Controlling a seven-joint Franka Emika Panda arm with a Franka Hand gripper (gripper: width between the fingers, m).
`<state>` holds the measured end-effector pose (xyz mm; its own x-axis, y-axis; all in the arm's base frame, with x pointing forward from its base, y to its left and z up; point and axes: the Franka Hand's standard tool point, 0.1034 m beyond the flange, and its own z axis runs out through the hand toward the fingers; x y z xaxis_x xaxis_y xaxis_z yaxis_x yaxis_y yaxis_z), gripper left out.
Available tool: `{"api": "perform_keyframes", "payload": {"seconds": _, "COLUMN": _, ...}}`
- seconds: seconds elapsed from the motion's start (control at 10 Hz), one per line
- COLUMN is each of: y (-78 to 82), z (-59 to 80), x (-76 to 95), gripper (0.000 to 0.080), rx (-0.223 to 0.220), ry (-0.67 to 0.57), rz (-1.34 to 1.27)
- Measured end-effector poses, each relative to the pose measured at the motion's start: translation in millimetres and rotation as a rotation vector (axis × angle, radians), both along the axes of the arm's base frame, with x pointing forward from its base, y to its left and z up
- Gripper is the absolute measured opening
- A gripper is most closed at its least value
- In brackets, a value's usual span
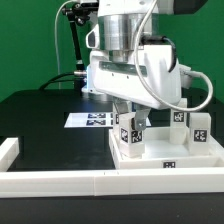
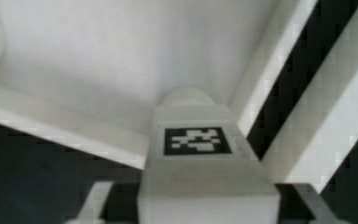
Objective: Assemble square table
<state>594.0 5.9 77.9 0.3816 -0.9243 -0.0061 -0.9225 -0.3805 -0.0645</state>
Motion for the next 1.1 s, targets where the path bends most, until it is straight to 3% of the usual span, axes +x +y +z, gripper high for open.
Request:
{"api": "perform_keyframes", "payload": {"seconds": 0.2, "y": 0.2, "z": -0.1, "x": 0.0, "gripper": 0.0291, "rx": 0.002, "ry": 0.001, "rz": -0.032}}
{"api": "perform_keyframes", "payload": {"seconds": 0.4, "y": -2.8, "z": 0.8, "x": 0.1, "gripper": 0.0546, "rx": 0.000, "ry": 0.006, "rz": 0.037}}
{"api": "perform_keyframes", "payload": {"seconds": 0.5, "y": -2.2, "z": 1.3, "x": 0.0, "gripper": 0.0618, "rx": 0.001, "ry": 0.013, "rz": 0.069}}
{"api": "perform_keyframes", "payload": {"seconds": 1.1, "y": -1.5, "z": 2.0, "x": 0.9, "gripper": 0.0649, "rx": -0.033, "ry": -0.003, "rz": 0.586}}
